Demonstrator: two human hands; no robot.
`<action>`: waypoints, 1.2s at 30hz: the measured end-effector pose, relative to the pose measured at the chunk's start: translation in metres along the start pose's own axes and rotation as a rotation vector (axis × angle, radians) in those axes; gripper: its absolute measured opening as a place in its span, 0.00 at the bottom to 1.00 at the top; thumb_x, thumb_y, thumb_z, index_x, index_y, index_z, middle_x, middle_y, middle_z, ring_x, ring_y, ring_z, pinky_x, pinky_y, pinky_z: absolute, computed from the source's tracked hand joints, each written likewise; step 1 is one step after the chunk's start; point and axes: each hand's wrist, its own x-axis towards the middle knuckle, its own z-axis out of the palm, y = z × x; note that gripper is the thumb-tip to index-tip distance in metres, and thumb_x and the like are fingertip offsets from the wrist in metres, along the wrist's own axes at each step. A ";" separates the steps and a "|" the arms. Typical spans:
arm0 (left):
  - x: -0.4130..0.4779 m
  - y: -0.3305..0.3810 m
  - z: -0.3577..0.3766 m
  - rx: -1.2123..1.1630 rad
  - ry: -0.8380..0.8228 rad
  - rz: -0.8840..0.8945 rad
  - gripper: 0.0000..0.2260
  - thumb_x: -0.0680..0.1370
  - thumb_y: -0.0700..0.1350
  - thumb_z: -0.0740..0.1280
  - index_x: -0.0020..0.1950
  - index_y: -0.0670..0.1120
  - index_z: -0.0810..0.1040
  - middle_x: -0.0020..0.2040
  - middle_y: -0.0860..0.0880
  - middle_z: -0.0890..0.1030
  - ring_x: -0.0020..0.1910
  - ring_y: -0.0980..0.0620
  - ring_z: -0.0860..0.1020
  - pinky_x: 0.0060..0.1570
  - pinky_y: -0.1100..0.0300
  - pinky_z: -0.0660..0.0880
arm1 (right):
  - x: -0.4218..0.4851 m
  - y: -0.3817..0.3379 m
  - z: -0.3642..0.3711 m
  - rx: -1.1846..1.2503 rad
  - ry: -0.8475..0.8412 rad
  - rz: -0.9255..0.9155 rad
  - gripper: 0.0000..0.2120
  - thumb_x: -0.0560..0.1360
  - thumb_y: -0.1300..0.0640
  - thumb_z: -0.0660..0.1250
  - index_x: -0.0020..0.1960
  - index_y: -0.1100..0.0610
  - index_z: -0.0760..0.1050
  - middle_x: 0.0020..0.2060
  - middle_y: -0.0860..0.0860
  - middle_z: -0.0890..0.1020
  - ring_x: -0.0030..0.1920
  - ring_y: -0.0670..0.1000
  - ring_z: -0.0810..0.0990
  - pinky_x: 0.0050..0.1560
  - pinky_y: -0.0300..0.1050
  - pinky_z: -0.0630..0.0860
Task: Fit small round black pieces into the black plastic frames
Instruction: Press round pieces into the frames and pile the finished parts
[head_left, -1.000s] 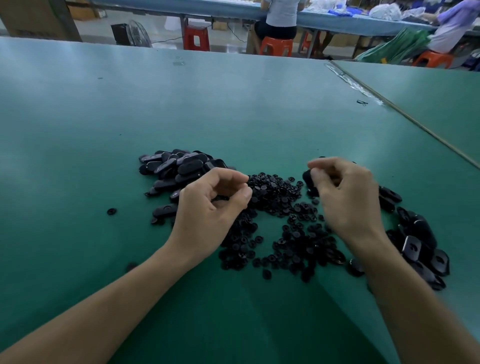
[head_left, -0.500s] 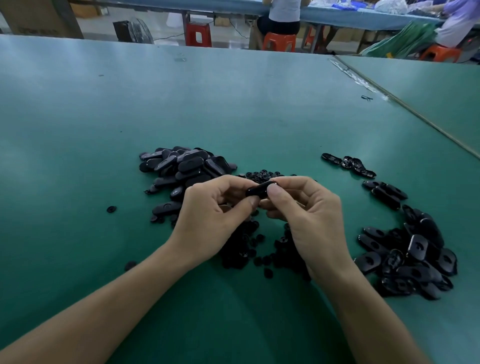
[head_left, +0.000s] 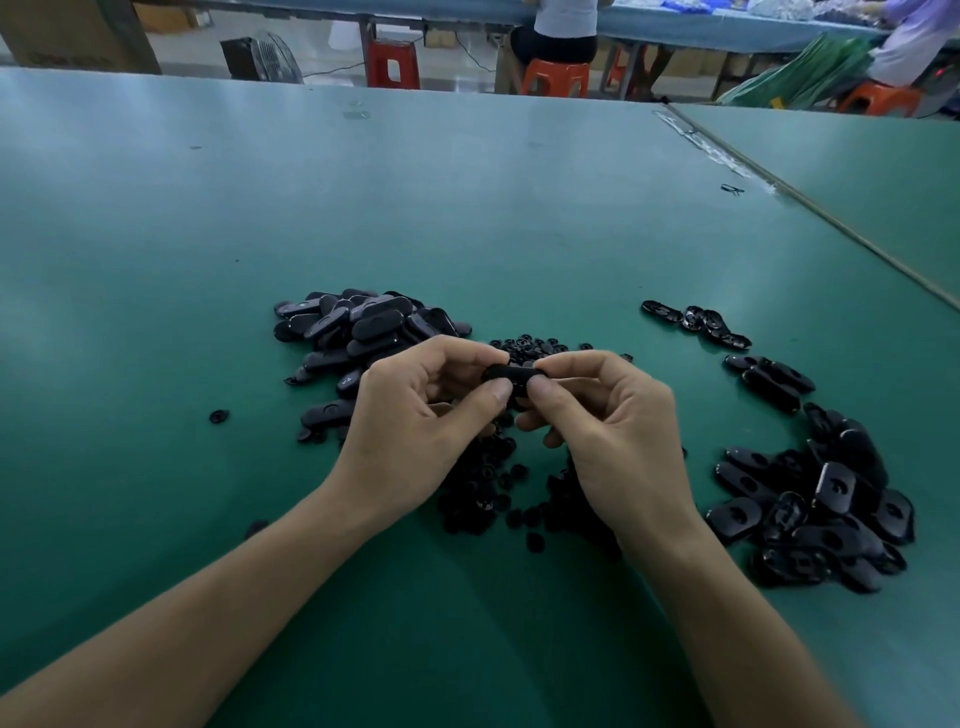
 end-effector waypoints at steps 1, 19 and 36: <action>0.000 0.000 0.000 -0.005 0.002 -0.002 0.09 0.76 0.37 0.74 0.51 0.50 0.83 0.43 0.49 0.86 0.40 0.48 0.85 0.39 0.59 0.82 | 0.000 0.000 0.000 -0.011 -0.001 -0.008 0.05 0.76 0.61 0.72 0.46 0.52 0.80 0.36 0.48 0.86 0.36 0.47 0.86 0.38 0.35 0.76; 0.001 0.000 0.001 0.067 -0.073 0.008 0.12 0.74 0.44 0.74 0.56 0.55 0.81 0.38 0.51 0.86 0.35 0.54 0.84 0.39 0.62 0.80 | 0.000 -0.001 0.001 -0.137 -0.038 -0.131 0.16 0.79 0.65 0.67 0.57 0.46 0.83 0.49 0.43 0.86 0.49 0.45 0.84 0.51 0.44 0.81; 0.005 0.001 0.000 -0.023 0.101 0.041 0.08 0.73 0.50 0.72 0.45 0.47 0.78 0.34 0.53 0.79 0.31 0.57 0.76 0.30 0.65 0.77 | -0.005 -0.004 -0.004 -0.815 -0.277 -0.165 0.07 0.78 0.48 0.69 0.53 0.47 0.83 0.47 0.44 0.79 0.51 0.45 0.75 0.54 0.47 0.77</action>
